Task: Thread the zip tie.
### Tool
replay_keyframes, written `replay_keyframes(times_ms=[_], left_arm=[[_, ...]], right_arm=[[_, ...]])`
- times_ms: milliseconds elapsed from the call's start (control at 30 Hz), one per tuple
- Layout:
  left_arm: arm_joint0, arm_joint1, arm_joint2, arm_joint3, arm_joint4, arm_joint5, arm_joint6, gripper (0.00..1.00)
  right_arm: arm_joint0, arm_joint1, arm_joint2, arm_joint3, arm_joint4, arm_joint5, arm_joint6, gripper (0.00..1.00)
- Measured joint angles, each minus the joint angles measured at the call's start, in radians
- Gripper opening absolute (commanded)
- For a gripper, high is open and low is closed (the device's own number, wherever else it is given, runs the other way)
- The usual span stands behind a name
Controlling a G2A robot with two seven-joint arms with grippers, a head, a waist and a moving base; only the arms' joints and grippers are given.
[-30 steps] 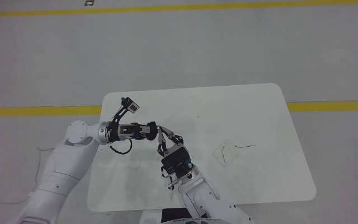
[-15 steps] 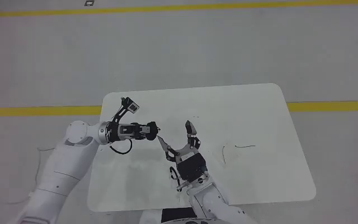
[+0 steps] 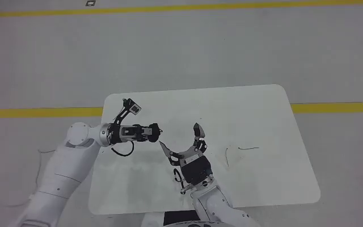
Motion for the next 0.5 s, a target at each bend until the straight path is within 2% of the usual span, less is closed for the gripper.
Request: replay_keyframes(times_ms=[133, 233, 333, 500], left_arm=[[0.003, -0.001, -0.001, -0.003, -0.007, 0.004, 0.006, 0.00], [0.024, -0.002, -0.017, -0.002, -0.116, 0.036, 0.006, 0.00], [0.047, 0.006, -0.026, -0.004, -0.227, 0.071, -0.001, 0.00], [0.074, 0.021, -0.017, -0.034, -0.346, 0.131, 0.000, 0.00]], right_arm=[[0.008, 0.002, 0.005, 0.003, 0.000, -0.001, -0.003, 1.00], [0.041, 0.021, 0.009, 0.025, 0.000, 0.000, -0.054, 1.00], [0.095, 0.065, -0.001, 0.070, 0.000, 0.000, -0.135, 1.00], [0.181, 0.146, -0.033, 0.109, 0.000, 0.000, -0.179, 1.00]])
